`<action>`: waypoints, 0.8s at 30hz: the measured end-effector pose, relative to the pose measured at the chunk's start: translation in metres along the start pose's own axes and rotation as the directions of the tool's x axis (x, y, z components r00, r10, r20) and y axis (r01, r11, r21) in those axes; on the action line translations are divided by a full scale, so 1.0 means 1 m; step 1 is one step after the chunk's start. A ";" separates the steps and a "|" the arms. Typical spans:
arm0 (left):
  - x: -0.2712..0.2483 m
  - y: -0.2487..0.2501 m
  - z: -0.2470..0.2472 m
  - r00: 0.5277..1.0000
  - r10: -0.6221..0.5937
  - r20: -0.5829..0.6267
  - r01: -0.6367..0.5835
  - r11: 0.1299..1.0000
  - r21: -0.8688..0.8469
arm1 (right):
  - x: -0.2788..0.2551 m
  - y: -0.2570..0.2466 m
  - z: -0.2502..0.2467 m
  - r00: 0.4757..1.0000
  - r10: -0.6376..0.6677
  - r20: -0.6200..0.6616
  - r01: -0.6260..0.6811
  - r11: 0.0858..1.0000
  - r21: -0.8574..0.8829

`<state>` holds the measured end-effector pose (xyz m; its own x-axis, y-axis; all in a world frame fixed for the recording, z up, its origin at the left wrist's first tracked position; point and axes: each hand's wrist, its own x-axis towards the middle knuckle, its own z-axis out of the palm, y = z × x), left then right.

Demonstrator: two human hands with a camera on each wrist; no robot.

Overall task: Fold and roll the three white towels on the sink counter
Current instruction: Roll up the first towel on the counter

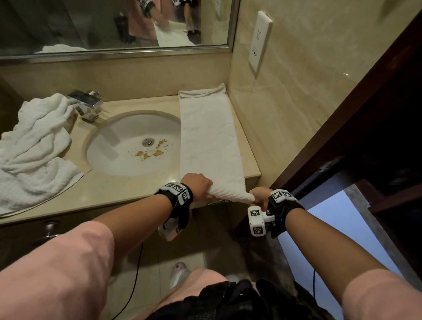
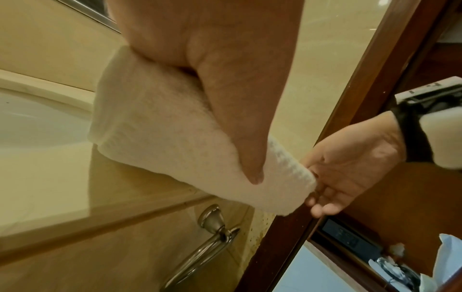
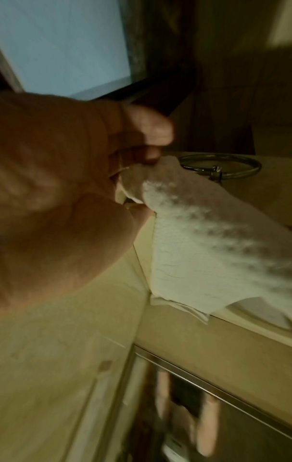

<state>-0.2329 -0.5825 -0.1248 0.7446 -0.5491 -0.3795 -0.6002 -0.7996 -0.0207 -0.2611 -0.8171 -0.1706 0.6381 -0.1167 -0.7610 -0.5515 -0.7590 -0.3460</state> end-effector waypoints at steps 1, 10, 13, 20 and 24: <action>0.002 0.000 -0.001 1.000 -0.001 0.022 0.001 1.000 -0.008 | 0.000 0.000 0.005 0.999 0.025 -0.033 -0.020 0.988 0.153; 0.017 -0.010 -0.018 0.985 -0.023 0.172 0.050 0.986 -0.157 | -0.021 -0.015 0.028 0.895 -0.380 -0.235 0.300 0.900 -0.317; 0.019 -0.014 -0.021 0.980 0.015 0.198 0.017 0.987 -0.157 | -0.015 -0.018 0.030 0.851 -0.444 -0.280 0.297 0.848 -0.440; -0.001 -0.018 -0.007 0.991 0.037 0.126 -0.019 0.990 -0.139 | -0.015 -0.037 0.016 0.851 -0.485 -0.201 0.248 0.710 -0.660; -0.015 -0.020 0.009 0.997 0.066 -0.043 -0.072 0.986 -0.150 | -0.014 -0.043 0.015 0.853 -0.482 -0.199 0.237 0.697 -0.676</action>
<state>-0.2347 -0.5559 -0.1271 0.7154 -0.6106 -0.3397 -0.6014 -0.7855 0.1455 -0.2546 -0.7728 -0.1532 0.9171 0.1392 -0.3735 0.1298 -0.9903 -0.0504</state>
